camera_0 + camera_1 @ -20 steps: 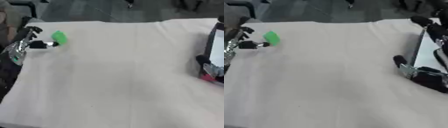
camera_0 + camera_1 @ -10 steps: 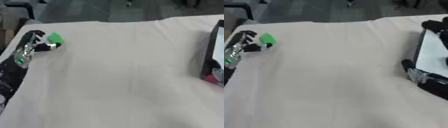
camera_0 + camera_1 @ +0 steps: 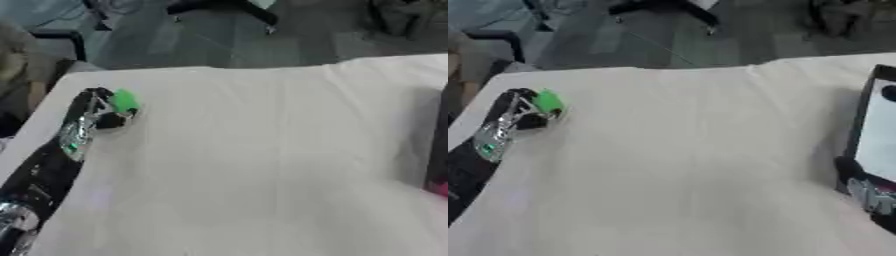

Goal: Pick up the objects with one hand, pass them to the other hand, and then place them into the box on the other side of the table.

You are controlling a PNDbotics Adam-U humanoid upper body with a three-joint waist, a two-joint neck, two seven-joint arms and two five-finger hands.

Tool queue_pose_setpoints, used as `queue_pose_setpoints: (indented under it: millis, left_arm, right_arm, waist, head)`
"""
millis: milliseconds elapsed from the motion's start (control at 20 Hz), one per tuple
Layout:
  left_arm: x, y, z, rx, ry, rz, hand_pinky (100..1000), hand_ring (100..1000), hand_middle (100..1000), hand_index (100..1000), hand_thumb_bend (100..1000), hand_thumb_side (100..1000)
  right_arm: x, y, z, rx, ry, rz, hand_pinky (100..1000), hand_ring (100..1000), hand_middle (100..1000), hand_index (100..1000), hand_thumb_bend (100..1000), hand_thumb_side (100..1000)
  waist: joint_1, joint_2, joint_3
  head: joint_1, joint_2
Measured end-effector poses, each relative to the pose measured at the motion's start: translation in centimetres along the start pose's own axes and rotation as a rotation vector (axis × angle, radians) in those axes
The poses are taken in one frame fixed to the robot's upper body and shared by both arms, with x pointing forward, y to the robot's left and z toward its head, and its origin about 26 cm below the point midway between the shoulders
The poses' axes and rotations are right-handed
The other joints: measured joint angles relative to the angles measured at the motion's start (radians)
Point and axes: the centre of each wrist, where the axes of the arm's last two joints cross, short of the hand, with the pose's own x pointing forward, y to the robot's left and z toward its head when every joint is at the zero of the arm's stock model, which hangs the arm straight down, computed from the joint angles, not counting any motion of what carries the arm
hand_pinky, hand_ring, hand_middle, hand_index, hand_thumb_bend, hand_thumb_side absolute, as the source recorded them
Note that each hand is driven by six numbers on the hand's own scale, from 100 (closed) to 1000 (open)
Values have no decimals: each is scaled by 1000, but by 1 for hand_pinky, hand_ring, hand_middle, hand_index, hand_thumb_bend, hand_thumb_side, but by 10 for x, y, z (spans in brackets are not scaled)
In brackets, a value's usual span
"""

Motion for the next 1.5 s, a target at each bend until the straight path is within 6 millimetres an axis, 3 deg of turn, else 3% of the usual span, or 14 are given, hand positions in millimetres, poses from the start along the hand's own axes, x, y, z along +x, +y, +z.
queue_pose_setpoints:
  millis: [50, 150, 300, 500, 700, 750, 850, 950, 1050, 1250, 1500]
  left_arm:
    - [0, 1, 0, 0, 0, 5, 602, 512, 508, 628, 179, 141]
    - [0, 2, 0, 1, -4, 20, 588, 482, 475, 587, 100, 110]
    - [7, 1, -1, -11, -53, 73, 586, 471, 462, 569, 100, 110]
    - [25, 6, -1, -54, -187, 158, 585, 467, 458, 564, 100, 113]
    - [36, 12, -1, -82, -241, 201, 585, 467, 458, 564, 100, 113]
    - [37, 12, -1, -86, -244, 204, 590, 464, 456, 562, 100, 129]
    - [50, 10, -3, -100, -288, 223, 590, 464, 456, 563, 100, 138]
    - [76, 5, -5, -126, -375, 259, 589, 464, 456, 563, 105, 166]
    - [98, -7, -1, -174, -466, 289, 589, 465, 457, 565, 117, 170]
    - [131, -59, 27, -345, -635, 336, 589, 468, 460, 568, 120, 181]
    - [182, -105, 69, -536, -901, 370, 588, 466, 458, 566, 117, 191]
  right_arm:
    - [0, 0, 0, -1, 1, 0, 791, 798, 1000, 822, 379, 426]
    - [0, 0, 0, 1, 3, -1, 795, 800, 1000, 823, 372, 427]
    - [-1, 1, 2, 12, 12, -2, 804, 804, 1000, 826, 360, 433]
    - [-1, 3, 4, 36, 12, -1, 809, 807, 1000, 828, 361, 429]
    - [-1, 3, 5, 47, 9, 3, 809, 807, 1000, 828, 361, 429]
    - [-1, 3, 5, 48, 8, 3, 832, 818, 1000, 857, 460, 412]
    - [3, 2, 2, 57, -18, 0, 841, 823, 1000, 866, 477, 407]
    - [11, 0, -6, 61, -83, -3, 853, 831, 1000, 878, 493, 397]
    - [20, 3, -7, 93, -141, -17, 864, 836, 1000, 887, 503, 388]
    - [36, 11, -5, 168, -227, -56, 878, 843, 1000, 899, 503, 379]
    - [46, 13, -7, 245, -282, -88, 876, 843, 1000, 903, 518, 362]
  waist:
    - [0, 0, -3]
    - [0, 0, -4]
    - [-3, -7, 4]
    - [-16, -59, 41]
    - [-17, -60, 41]
    - [-17, -60, 42]
    - [-26, -79, 69]
    - [-41, -137, 120]
    - [-47, -195, 141]
    - [-51, -275, 159]
    - [-54, -288, 184]
  head:
    - [1, 0]
    - [2, 0]
    - [-4, 5]
    - [-38, 39]
    - [-53, 54]
    - [-61, 56]
    - [-120, 80]
    - [-192, 122]
    - [-255, 170]
    - [-341, 254]
    - [-400, 275]
